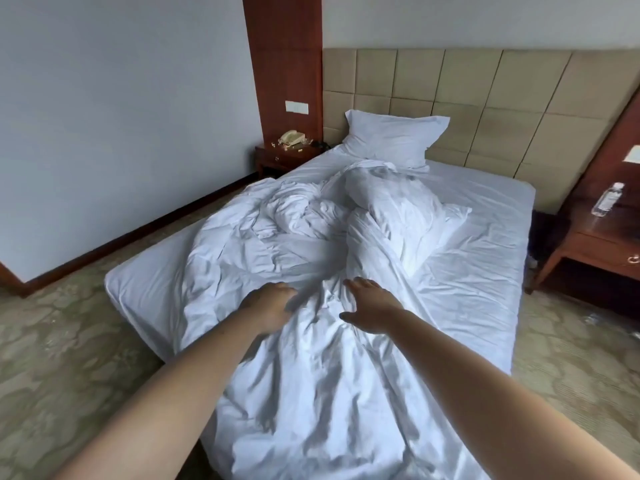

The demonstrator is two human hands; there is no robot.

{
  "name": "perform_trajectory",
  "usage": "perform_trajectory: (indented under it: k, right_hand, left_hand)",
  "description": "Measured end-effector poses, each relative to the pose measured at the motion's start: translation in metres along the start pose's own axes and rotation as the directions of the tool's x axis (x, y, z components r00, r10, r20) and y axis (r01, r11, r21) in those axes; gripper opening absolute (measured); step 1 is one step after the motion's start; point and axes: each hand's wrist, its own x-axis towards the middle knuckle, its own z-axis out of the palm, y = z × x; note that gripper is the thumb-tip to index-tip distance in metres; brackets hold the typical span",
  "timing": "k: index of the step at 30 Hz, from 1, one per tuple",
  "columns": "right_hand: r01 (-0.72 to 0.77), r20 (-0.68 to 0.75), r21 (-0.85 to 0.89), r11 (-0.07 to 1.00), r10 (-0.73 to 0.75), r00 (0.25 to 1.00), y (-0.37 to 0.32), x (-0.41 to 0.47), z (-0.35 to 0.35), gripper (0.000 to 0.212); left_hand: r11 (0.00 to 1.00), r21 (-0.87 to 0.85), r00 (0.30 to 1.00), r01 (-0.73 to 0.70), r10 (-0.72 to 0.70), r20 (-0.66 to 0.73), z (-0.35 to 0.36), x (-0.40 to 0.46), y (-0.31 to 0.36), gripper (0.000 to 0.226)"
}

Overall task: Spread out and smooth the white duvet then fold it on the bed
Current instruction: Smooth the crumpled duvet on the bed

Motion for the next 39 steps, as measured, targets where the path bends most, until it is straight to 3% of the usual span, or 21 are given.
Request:
perform_trajectory:
  k: [9, 15, 23, 31, 39]
  right_hand:
    - [0.058, 0.046, -0.019, 0.998, -0.057, 0.997, -0.045, 0.130, 0.003, 0.073]
    - [0.025, 0.084, 0.111, 0.994, -0.034, 0.996, -0.069, 0.231, 0.011, 0.072]
    - [0.029, 0.107, 0.154, 0.988, -0.046, 0.993, -0.130, 0.297, 0.035, 0.078]
    - [-0.007, 0.136, 0.068, 0.998, -0.002, 0.991, -0.226, 0.372, 0.049, 0.071]
    - [-0.063, 0.149, 0.018, 0.998, 0.060, 0.987, -0.350, 0.437, 0.065, 0.070]
  left_hand:
    - [0.998, 0.070, 0.999, 0.002, -0.006, 0.050, -0.023, 0.080, -0.096, 0.055]
    - [0.988, 0.151, 0.985, 0.030, -0.054, 0.161, -0.047, 0.132, -0.163, 0.052]
    - [0.967, 0.255, 0.983, -0.008, -0.039, 0.177, -0.066, 0.160, -0.246, 0.054]
    - [0.984, 0.174, 0.984, -0.022, -0.010, 0.179, -0.079, 0.166, -0.375, 0.053]
    - [0.964, 0.215, 0.977, -0.156, 0.118, 0.180, -0.099, 0.180, -0.510, 0.052]
